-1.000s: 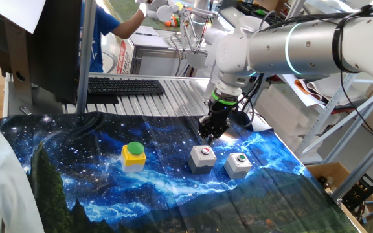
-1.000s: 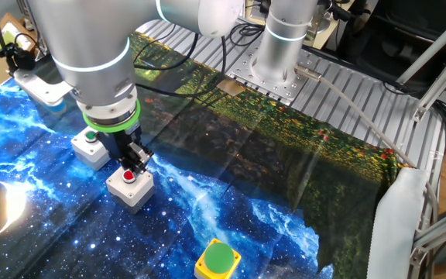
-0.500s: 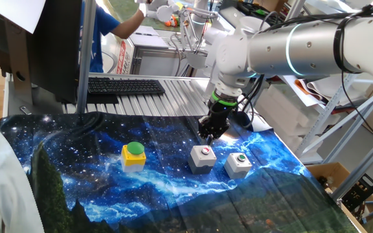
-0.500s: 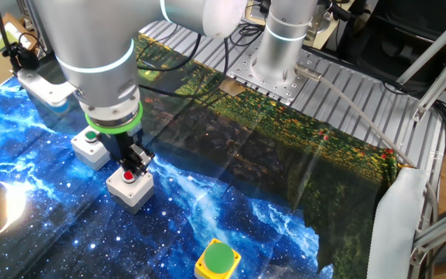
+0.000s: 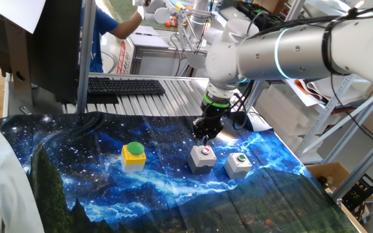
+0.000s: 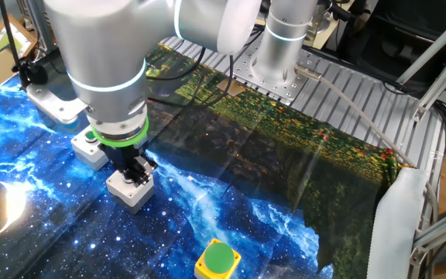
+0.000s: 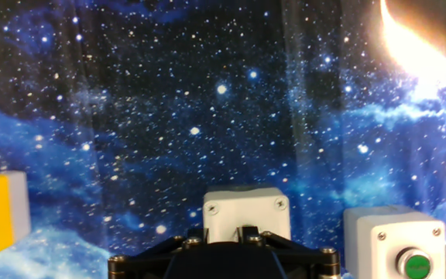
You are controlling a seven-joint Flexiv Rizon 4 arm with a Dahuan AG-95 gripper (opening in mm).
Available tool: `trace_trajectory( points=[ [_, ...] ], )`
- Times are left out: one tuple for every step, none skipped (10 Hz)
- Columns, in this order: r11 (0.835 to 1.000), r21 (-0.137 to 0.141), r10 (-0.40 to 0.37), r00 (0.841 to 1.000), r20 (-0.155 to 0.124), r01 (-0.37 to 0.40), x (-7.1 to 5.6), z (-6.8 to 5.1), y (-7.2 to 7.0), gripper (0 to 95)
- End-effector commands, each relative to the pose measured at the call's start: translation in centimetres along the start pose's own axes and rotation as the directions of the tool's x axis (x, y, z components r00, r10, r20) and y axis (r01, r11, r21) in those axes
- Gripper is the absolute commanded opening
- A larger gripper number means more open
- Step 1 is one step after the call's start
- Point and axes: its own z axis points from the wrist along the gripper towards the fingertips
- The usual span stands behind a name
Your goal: Press three buttons from left to right in sequence
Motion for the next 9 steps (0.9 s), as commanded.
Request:
trace_trajectory(
  points=[
    [1.0, -0.004, 0.007, 1.0, -0.003, -0.007, -0.26, 0.2, -0.29, 19.0],
    [1.0, -0.003, 0.02, 1.0, -0.004, -0.02, -0.14, 0.27, -0.17, 19.0],
    [0.999, -0.003, 0.035, 0.999, -0.002, -0.035, 0.16, 0.3, 0.06, 19.0],
    [0.999, -0.005, 0.043, 0.999, 0.0, -0.043, 0.34, 0.18, 0.11, 38.0],
    [0.999, -0.01, 0.046, 0.999, -0.001, -0.046, 0.44, 0.06, 0.0, 38.0],
    [0.999, -0.009, 0.048, 0.999, -0.002, -0.048, 0.47, 0.02, -0.04, 38.0],
    [0.998, -0.011, 0.055, 0.999, -0.002, -0.055, 0.47, 0.02, -0.03, 38.0],
    [0.998, -0.011, 0.058, 0.998, -0.001, -0.058, 0.46, 0.03, -0.02, 57.0],
    [0.998, -0.01, 0.061, 0.998, -0.001, -0.061, 0.42, 0.08, 0.04, 57.0]
  ],
)
